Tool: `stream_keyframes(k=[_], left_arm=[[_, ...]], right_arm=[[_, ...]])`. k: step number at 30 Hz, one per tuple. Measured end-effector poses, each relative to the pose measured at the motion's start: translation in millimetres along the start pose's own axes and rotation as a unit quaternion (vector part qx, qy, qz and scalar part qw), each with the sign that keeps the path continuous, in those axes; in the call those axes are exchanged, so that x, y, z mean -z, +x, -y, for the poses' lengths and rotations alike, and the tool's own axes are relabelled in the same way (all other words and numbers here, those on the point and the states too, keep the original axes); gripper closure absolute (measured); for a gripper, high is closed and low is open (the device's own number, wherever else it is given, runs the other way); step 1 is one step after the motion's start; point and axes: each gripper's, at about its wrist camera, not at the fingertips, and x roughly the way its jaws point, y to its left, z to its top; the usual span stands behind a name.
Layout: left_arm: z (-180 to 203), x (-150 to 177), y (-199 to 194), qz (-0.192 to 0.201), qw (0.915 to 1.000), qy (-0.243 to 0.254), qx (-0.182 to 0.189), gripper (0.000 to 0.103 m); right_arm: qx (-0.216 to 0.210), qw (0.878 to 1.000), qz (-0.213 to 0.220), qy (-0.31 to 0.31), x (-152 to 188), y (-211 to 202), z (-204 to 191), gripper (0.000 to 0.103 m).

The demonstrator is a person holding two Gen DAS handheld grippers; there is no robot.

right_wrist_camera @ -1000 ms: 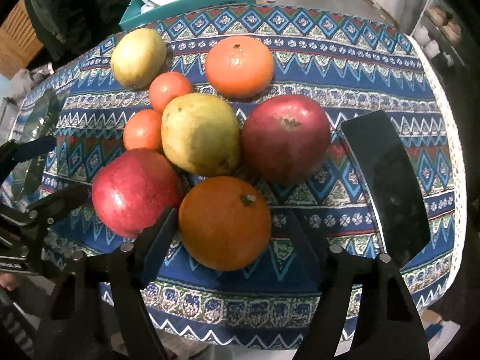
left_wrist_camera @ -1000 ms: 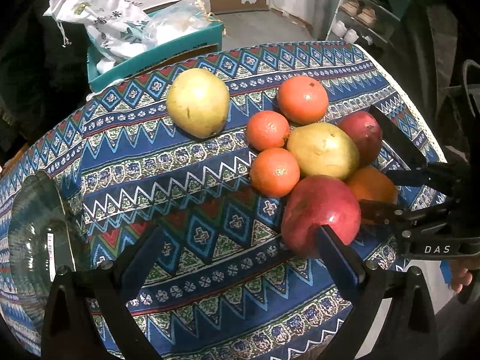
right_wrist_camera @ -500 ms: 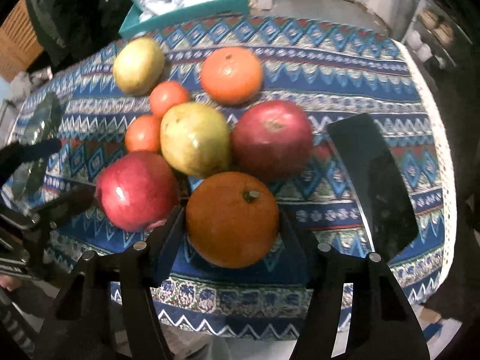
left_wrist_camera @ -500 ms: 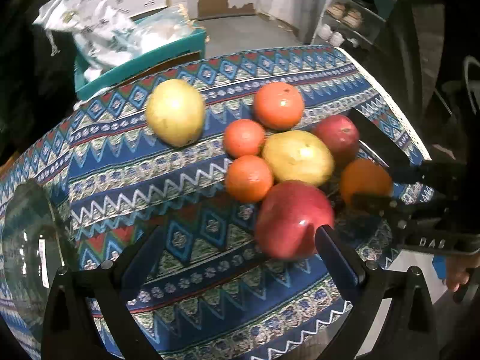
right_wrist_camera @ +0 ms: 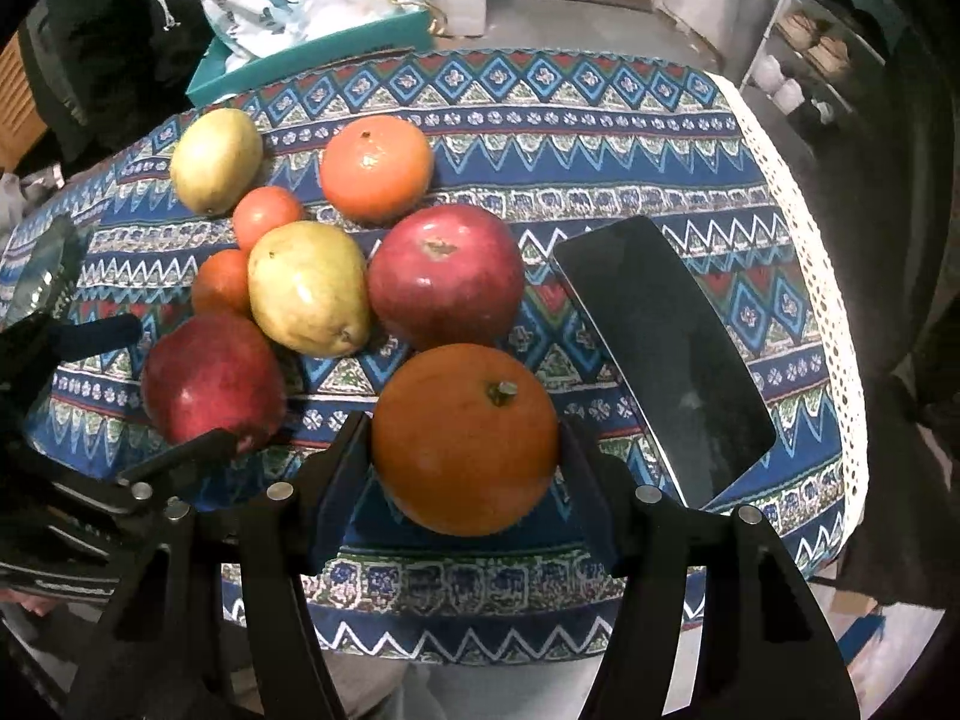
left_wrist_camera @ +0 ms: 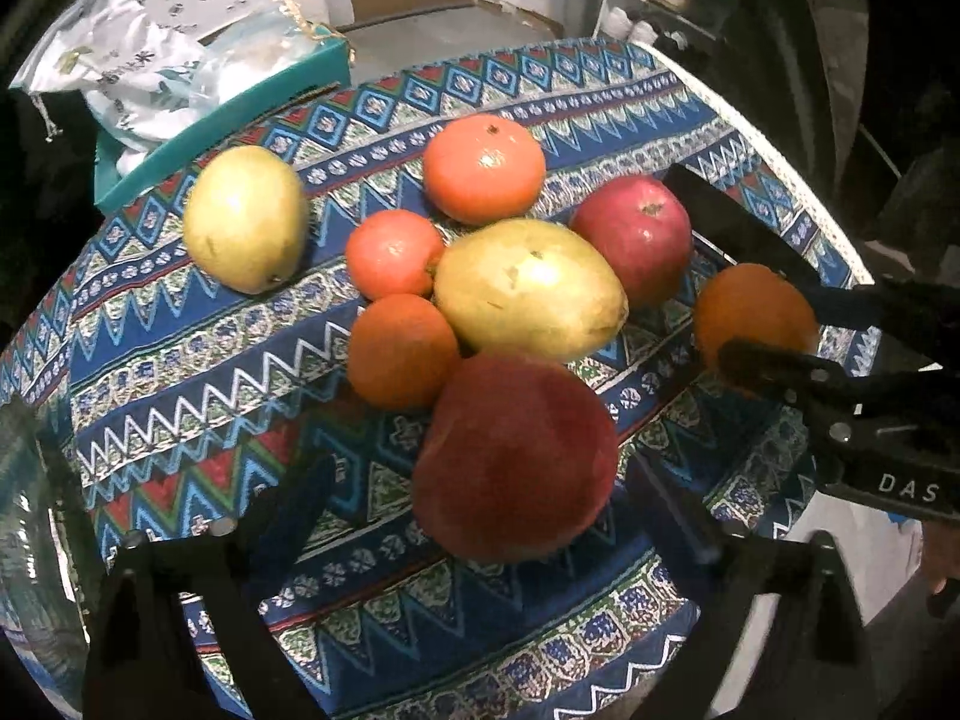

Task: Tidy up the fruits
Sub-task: 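Close the left tool on the red apple while the right tool closes on the orange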

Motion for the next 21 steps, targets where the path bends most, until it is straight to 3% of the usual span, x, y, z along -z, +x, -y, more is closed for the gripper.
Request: stream_keyframes(k=[6, 21], left_arm=[[4, -2, 11, -0.013, 0.9995, -0.008, 0.026, 0.028], [-2, 2, -2, 0.011, 0.9997, -0.014, 0.016, 0.029]], right_arm=[[0.002, 1.000, -0.003, 0.002, 1, 5, 0, 0.040], [0.006, 1.000, 0.016, 0.000, 0, -3, -2, 0.040]])
